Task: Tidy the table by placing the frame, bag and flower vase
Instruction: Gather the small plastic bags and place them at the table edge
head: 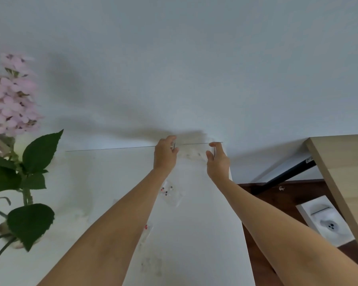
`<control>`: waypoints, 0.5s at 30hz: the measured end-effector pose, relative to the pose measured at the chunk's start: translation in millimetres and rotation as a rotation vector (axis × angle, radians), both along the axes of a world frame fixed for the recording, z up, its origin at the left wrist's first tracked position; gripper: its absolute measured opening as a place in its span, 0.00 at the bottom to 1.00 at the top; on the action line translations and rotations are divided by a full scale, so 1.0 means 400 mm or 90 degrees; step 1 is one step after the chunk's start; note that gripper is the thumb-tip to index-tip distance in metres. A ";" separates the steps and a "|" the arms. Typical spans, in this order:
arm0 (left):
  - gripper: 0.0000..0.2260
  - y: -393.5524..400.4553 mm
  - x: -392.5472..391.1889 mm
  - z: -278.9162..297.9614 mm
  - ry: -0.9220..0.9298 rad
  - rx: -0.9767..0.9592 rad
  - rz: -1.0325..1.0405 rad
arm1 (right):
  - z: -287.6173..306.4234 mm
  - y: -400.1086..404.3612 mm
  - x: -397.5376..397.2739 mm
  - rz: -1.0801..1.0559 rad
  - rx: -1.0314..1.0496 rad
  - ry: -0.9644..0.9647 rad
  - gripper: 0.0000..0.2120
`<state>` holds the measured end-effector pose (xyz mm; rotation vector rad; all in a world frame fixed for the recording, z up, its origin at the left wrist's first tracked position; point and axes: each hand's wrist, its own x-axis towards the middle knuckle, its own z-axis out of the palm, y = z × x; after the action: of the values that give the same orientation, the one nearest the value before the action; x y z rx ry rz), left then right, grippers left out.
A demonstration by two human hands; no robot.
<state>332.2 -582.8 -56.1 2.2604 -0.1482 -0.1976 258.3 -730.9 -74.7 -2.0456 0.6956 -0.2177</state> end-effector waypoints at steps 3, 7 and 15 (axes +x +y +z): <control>0.17 -0.001 0.006 -0.008 -0.009 -0.020 0.033 | 0.003 -0.012 0.029 0.023 0.018 0.004 0.11; 0.16 0.005 0.008 -0.012 -0.002 -0.060 0.081 | 0.015 -0.031 0.050 0.048 0.065 0.007 0.14; 0.14 0.147 -0.063 -0.015 -0.006 -0.055 0.130 | -0.017 0.033 -0.057 -0.112 0.022 -0.065 0.10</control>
<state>307.1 -524.2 -62.2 2.1728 0.0680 -0.0702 235.4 -717.6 -81.4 -1.9268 0.8101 -0.4055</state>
